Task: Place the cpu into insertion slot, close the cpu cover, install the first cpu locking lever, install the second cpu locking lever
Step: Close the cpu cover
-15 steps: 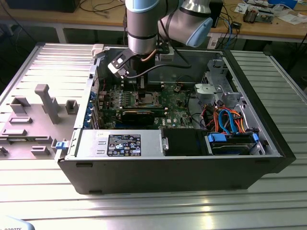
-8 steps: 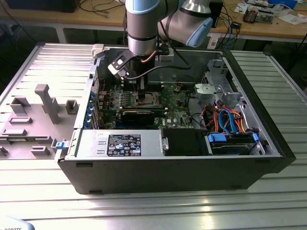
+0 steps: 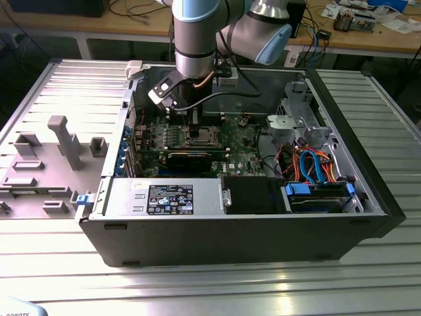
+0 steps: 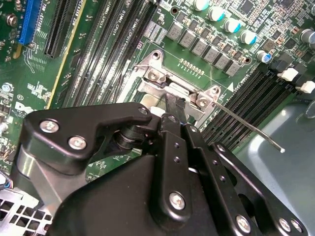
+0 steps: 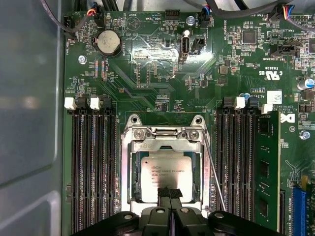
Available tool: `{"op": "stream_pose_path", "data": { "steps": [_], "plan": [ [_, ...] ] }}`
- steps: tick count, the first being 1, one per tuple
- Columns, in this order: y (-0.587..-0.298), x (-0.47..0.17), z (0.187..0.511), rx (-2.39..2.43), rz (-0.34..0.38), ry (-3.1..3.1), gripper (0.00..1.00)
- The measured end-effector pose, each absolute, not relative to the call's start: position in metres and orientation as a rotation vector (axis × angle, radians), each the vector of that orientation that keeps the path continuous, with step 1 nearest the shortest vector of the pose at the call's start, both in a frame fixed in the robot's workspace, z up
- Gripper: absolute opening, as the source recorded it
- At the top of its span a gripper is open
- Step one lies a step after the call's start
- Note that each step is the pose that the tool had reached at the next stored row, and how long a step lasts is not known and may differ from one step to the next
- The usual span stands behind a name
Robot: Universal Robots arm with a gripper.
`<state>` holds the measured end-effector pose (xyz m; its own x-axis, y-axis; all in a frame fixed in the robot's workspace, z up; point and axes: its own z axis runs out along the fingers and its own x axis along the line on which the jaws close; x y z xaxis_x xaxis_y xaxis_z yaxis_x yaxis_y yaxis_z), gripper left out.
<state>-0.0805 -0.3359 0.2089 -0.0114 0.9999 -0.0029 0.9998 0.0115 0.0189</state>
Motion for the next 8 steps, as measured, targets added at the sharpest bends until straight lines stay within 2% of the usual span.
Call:
{"op": "stream_pose_path", "data": {
  "steps": [8],
  "plan": [
    [-0.3359, -0.0805, 0.2194, 2.198, 0.018, 2.223, 0.11]
  ]
}}
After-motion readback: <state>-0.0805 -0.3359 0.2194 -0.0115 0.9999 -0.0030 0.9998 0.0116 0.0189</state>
